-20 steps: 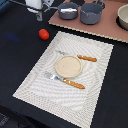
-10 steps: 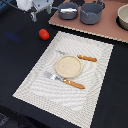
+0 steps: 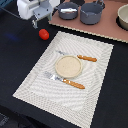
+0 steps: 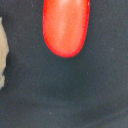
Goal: Place the fish, sausage, and tomato into the frying pan.
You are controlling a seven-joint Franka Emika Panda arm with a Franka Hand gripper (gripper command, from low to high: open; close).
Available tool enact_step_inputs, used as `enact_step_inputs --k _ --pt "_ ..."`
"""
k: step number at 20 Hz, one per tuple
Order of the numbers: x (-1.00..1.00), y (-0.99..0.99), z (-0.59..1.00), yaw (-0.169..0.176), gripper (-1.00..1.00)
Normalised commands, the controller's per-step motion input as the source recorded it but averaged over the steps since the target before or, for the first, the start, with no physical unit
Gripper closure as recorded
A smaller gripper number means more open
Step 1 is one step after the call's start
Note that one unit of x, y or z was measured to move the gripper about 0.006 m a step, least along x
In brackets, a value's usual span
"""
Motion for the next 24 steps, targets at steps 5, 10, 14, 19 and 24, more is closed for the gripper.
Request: enact_step_inputs --k 5,10,14,19,24 --pt "-0.11 0.14 -0.58 -0.023 -1.0" --pt "-0.2 0.17 -0.56 -0.013 -1.0" --pt "-0.16 0.24 -0.3 -0.007 1.0" --pt "-0.01 0.31 -0.14 -0.008 1.0" --pt "0.0 0.28 -0.14 -0.002 1.0"
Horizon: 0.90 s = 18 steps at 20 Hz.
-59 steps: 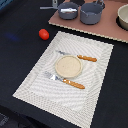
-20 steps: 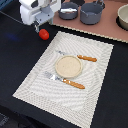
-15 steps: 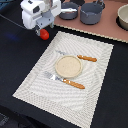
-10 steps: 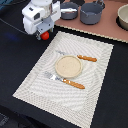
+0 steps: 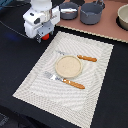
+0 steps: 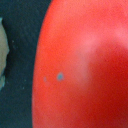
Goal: Place the fish, sausage, and tomato into the frying pan.
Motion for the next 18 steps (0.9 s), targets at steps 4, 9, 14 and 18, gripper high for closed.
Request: enact_step_inputs --k 4,9,14,18 --pt "0.0 0.23 -0.18 0.0 1.0" --pt "-0.01 0.01 0.5 0.0 1.0" --pt "0.0 -0.01 1.0 -0.018 1.0" --pt "0.17 0.11 1.0 -0.033 1.0"
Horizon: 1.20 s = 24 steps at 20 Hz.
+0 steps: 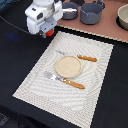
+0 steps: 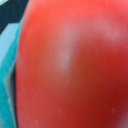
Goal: Place the fish, sausage, and tomato into the frying pan.
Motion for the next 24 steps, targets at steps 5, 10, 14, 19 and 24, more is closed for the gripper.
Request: enact_step_inputs --k 5,10,14,19,24 --pt "0.47 0.59 1.0 -0.019 1.0" --pt "0.68 0.88 1.0 -0.005 1.0" --pt "0.58 0.95 0.95 0.0 1.0" --pt "0.5 0.92 0.47 0.0 1.0" --pt "0.49 0.83 0.11 -0.001 1.0"
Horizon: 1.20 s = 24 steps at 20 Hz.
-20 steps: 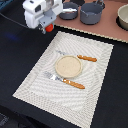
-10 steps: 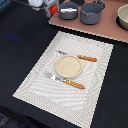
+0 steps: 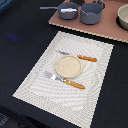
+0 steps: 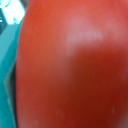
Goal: Place the fish, sausage, and tomato into the frying pan.
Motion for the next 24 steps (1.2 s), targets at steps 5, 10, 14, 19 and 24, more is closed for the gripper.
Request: enact_step_inputs --k 5,10,14,19,24 --pt "0.52 0.53 -0.1 -0.014 1.0" --pt "0.39 0.35 -0.31 -0.024 1.0" --pt "0.15 0.39 -0.33 -0.001 1.0" --pt "-0.01 0.12 -0.11 0.0 -1.0" --pt "0.0 0.05 0.0 0.0 -1.0"
